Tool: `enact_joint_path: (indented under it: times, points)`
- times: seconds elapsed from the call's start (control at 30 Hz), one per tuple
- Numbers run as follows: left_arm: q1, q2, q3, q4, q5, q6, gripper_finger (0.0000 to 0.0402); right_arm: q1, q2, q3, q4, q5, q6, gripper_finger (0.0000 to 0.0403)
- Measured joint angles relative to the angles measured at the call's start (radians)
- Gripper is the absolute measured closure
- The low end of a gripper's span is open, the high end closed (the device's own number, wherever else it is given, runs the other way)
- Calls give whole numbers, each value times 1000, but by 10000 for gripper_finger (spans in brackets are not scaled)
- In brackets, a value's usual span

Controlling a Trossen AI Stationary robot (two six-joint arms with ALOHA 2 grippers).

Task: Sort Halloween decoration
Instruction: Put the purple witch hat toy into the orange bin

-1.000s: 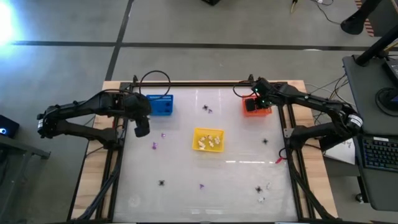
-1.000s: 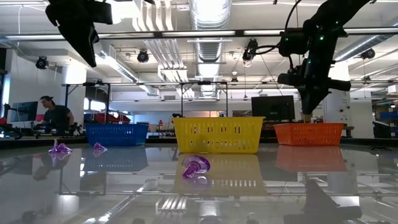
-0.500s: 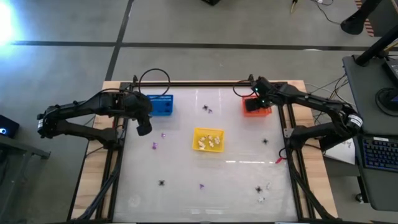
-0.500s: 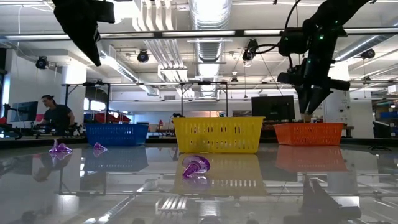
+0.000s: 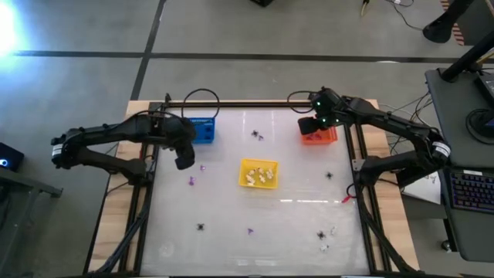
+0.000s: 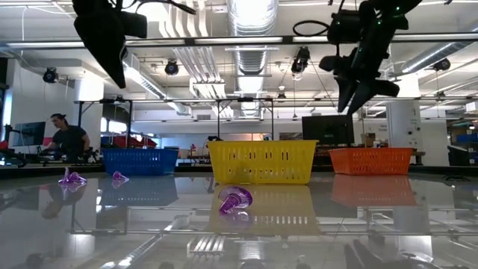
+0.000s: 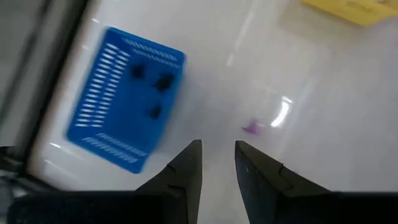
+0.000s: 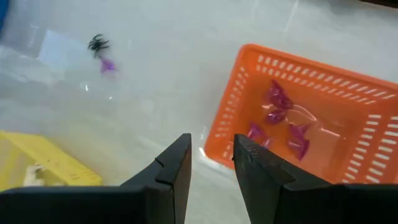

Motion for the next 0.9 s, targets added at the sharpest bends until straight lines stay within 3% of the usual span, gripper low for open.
enact_joint_path:
  times: [0.33,0.6,0.9]
  points:
    - [0,98,0,0,55,-9,272,106,0,17,-42,0,127,293]
    - [0,160,-31,48,127,178,276,221,0,20,-53,0,239,293]
    - [0,153,-180,236,247,261,278,334,-1,123,-51,8,268,293]
